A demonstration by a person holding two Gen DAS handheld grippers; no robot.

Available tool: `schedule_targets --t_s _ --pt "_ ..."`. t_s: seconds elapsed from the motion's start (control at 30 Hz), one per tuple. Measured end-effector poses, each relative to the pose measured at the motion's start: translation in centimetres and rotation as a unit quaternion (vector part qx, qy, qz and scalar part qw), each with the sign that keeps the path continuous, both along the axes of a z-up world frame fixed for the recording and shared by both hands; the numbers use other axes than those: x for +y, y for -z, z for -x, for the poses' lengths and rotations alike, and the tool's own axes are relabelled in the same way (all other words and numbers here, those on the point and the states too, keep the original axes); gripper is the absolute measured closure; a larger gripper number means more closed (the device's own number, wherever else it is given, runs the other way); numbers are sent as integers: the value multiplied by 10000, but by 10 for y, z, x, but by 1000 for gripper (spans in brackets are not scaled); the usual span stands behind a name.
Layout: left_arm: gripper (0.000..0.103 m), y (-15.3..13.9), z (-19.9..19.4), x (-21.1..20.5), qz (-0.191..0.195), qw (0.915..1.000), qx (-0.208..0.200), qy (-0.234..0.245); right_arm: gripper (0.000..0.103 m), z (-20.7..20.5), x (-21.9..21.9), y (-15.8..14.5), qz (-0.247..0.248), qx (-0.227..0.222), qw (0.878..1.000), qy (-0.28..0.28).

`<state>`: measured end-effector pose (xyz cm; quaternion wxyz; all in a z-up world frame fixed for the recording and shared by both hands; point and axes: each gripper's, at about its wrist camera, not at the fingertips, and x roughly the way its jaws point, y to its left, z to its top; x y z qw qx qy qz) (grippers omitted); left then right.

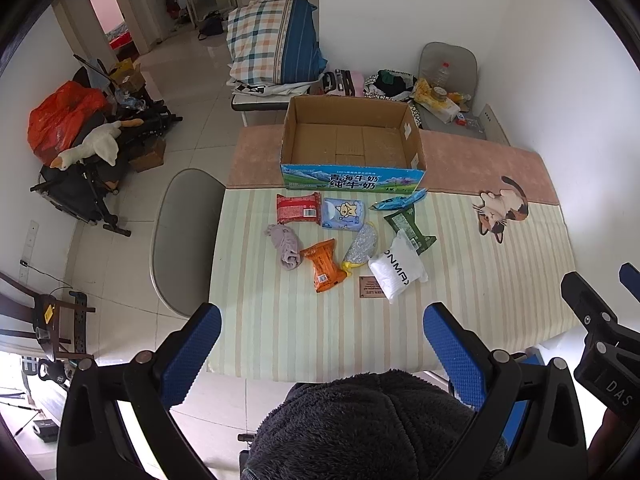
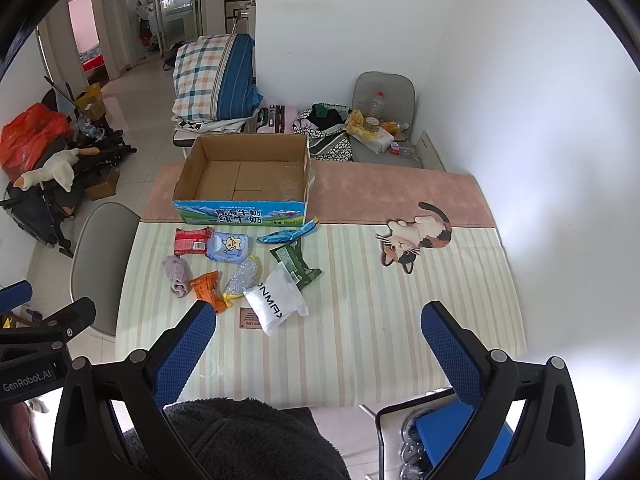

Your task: Organize soft objects

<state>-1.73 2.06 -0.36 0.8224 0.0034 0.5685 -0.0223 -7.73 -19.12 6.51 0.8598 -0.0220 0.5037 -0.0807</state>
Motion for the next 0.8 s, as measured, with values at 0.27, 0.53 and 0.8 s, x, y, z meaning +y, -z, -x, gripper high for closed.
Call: schedule_targets --t_s 0.27,0.53,0.8 --pt "0 -2 0 0 66 10000 16 11 0 -1 0 -2 41 0 10000 -30" --pt "0 -5 1 3 94 10000 -16 -25 0 -3 -1 -4 45 -12 10000 -55" --pt "0 -5 0 2 91 10000 -6 -25 0 -4 0 -4 48 -11 10000 -66"
